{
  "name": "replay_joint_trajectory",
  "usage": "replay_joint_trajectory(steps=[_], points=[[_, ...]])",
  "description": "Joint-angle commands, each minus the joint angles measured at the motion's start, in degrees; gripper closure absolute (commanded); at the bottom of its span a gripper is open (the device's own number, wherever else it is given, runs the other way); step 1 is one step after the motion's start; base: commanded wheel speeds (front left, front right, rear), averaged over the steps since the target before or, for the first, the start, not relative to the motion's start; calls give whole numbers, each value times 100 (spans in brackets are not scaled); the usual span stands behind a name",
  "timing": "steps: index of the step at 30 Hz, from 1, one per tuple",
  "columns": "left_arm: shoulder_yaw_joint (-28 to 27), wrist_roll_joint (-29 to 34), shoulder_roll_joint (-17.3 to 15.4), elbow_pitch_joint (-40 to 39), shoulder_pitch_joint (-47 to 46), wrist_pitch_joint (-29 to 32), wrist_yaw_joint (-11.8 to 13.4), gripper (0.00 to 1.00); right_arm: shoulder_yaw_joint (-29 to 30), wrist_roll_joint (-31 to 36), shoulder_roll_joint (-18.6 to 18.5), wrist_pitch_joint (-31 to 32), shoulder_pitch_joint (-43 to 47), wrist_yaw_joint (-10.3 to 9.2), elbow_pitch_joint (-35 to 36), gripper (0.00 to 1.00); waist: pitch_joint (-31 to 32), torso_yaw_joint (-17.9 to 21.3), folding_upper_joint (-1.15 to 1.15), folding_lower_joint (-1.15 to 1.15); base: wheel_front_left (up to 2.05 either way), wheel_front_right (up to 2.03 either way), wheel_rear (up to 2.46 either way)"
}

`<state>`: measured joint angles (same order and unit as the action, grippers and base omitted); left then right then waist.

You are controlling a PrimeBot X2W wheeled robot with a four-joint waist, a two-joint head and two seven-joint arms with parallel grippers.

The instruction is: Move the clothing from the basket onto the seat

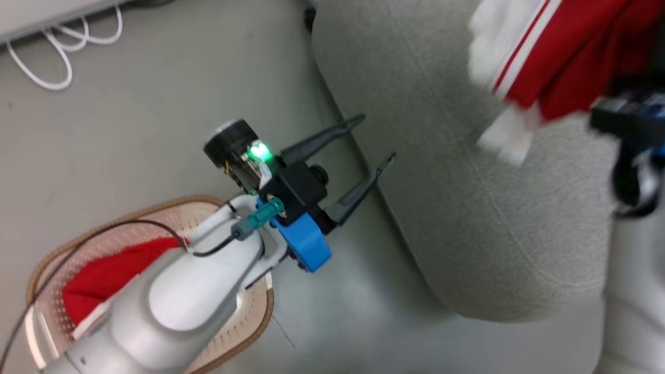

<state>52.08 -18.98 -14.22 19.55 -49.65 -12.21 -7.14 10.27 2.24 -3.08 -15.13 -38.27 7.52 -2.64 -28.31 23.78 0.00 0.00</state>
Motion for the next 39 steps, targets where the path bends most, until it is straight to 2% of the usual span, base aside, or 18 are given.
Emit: replay_joint_trajectory(steps=[1, 6, 9, 12, 16, 19, 23, 29, 31, 32, 39], points=[[-31, 24, -94, -59, -106, 24, 18, 0, 106, 58, -55, -4, -246, -6, 74, 100, -370, -132, 0, 0, 0, 0, 0], [-97, 107, -322, -427, -508, 244, 8, 0, 898, 194, -514, -4, -1314, -6, 211, 100, -1115, -322, 0, 0, 0, 0, 0], [-123, 167, -438, -623, -754, 350, 1, 0, 1351, 221, -897, -4, -1794, -6, -34, 100, -1496, -463, 0, 0, 0, 0, 0], [-150, 208, -546, -801, -952, 435, -2, 0, 1703, 187, -1247, -4, -2131, -6, -532, 100, -1818, -569, 0, 0, 0, 0, 0], [-170, 251, -651, -974, -1149, 503, -6, 0, 2077, 240, -1539, -4, -2282, -6, -1467, 100, -2140, -657, 0, 0, 0, 0, 0], [-186, 259, -704, -1034, -1226, 533, -1, 0, 2213, 354, -1599, -4, -2261, -6, -2099, 100, -2295, -696, 0, 0, 0, 0, 0], [-166, 273, -731, -1064, -1245, 512, 27, 0, 2371, 441, -1502, -4, -2179, -6, -2783, 100, -2379, -730, 0, 0, 0, 0, 0], [-128, 231, -722, -984, -1202, 447, 42, 0, 2488, 479, -1286, -4, -2039, -6, -3185, 100, -2313, -761, 0, 0, 0, 0, 0], [-119, 215, -695, -945, -1179, 395, 58, 0, 2503, 494, -1215, -4, -1925, -6, -3052, 23, -2229, -779, 0, 0, 0, 0, 0], [-116, 199, -671, -925, -1149, 363, 75, 0, 2505, 489, -1159, -4, -1816, -6, -2996, 0, -2165, -787, 0, 0, 0, 0, 0], [-79, 57, -440, -602, -856, -6, 160, 0, 2465, 289, -881, -3, -723, -6, -2420, 0, -1433, -866, 0, 0, 0, 0, 0]])
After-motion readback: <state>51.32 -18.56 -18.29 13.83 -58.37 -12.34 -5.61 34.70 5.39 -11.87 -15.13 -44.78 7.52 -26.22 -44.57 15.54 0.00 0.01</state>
